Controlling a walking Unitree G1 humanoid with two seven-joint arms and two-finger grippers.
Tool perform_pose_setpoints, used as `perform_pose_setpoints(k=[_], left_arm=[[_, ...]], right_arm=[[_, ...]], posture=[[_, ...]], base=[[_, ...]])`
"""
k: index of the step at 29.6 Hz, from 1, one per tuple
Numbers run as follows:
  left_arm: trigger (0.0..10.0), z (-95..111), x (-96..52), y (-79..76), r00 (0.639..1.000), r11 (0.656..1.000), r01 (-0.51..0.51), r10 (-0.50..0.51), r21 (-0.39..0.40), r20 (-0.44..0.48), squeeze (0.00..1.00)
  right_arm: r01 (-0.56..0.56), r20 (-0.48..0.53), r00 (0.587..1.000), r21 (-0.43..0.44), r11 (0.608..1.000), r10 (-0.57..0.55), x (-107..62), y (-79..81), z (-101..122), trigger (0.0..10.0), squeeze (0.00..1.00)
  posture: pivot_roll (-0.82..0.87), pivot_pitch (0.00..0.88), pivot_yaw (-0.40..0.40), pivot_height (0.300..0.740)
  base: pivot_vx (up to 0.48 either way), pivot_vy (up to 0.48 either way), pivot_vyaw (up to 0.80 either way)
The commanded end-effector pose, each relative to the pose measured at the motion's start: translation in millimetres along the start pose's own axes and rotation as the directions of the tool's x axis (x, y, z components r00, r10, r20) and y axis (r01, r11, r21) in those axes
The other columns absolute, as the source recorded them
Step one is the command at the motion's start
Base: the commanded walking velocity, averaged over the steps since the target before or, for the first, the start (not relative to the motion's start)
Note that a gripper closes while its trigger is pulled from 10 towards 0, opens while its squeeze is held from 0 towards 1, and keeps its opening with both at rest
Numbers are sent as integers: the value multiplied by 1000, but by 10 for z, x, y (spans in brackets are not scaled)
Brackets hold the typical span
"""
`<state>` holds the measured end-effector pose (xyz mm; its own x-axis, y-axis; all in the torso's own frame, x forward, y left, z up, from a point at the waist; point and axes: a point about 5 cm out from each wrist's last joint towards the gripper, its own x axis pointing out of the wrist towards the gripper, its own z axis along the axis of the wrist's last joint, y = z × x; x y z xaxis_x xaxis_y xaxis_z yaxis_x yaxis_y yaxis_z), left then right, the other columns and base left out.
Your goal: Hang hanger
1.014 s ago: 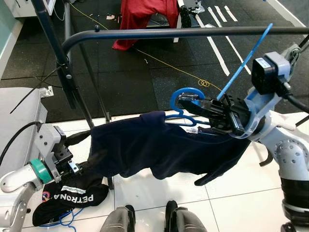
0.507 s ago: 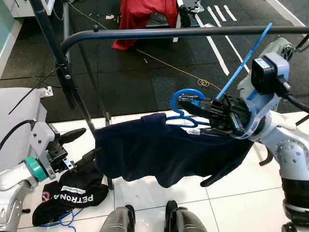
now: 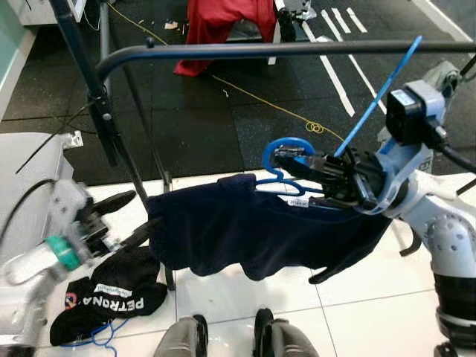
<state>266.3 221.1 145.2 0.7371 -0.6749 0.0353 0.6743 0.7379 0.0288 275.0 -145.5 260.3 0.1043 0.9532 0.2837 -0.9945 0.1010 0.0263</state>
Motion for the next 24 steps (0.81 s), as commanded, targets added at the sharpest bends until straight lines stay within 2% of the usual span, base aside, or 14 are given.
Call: perform_pose_setpoints(k=[1, 3, 4, 5, 6, 8, 9, 16, 17, 20, 21, 24], left_arm=[[10000, -40, 88, -105, 999, 998, 33, -34, -48, -3, 1000], [10000, -53, 102, -125, 999, 998, 35, -35, -49, -6, 1000], [10000, -60, 104, -133, 999, 998, 36, -37, -47, -8, 729], [10000, -60, 104, -133, 999, 998, 36, -37, -47, -8, 729], [10000, -64, 106, -140, 999, 998, 38, -38, -47, -8, 420], [10000, -66, 108, -144, 999, 998, 39, -40, -48, -8, 420], [10000, -74, 113, -171, 998, 997, 59, -60, -53, -11, 0], [10000, -89, 171, -254, 995, 993, 99, -100, -69, -22, 0], [7412, -94, 183, -266, 994, 992, 105, -107, -70, -25, 0], [7412, -106, 197, -277, 993, 992, 109, -111, -70, -31, 0], [0, -112, 207, -282, 993, 991, 110, -113, -74, -30, 0], [0, -114, 222, -289, 993, 990, 115, -117, -80, -25, 0]], right_arm=[[-55, 17, 998, -21, 998, 55, 41, 53, 68, 0, 0], [-55, 17, 998, -21, 998, 55, 47, 53, 61, 0, 0], [-55, 17, 998, -21, 998, 55, 50, 53, 57, 0, 0], [-55, 17, 998, -21, 998, 55, 50, 53, 57, 0, 0], [-55, 18, 998, -21, 998, 55, 53, 54, 54, 0, 0], [-54, 19, 998, -21, 998, 55, 54, 54, 53, 0, 0], [-53, 20, 998, -20, 998, 54, 55, 58, 52, 0, 0], [-58, 20, 998, -11, 998, 58, 63, 71, 44, 0, 0], [-59, 20, 998, -9, 998, 59, 64, 73, 42, 0, 0], [-60, 20, 998, -8, 998, 60, 68, 74, 38, 0, 0], [-61, 21, 998, -7, 998, 61, 73, 76, 35, 0, 0], [-64, 21, 998, -6, 998, 64, 81, 79, 31, 0, 0]], posture=[[-51, 164, -2, 740], [-51, 164, -2, 740], [-48, 161, 3, 740], [-48, 161, 3, 740], [-48, 161, 3, 740], [-48, 161, 3, 740], [-48, 163, 8, 740], [-47, 167, 6, 740], [-47, 168, 6, 740], [-47, 167, 6, 740], [-49, 167, 7, 740], [-49, 167, 7, 740]], base=[[0, 0, 0], [0, 0, 0], [0, 0, 0], [0, 0, 0], [0, 0, 0], [0, 0, 0], [0, 0, 0], [0, 0, 0], [0, 0, 0], [0, 0, 0], [0, 0, 0], [0, 0, 0]])
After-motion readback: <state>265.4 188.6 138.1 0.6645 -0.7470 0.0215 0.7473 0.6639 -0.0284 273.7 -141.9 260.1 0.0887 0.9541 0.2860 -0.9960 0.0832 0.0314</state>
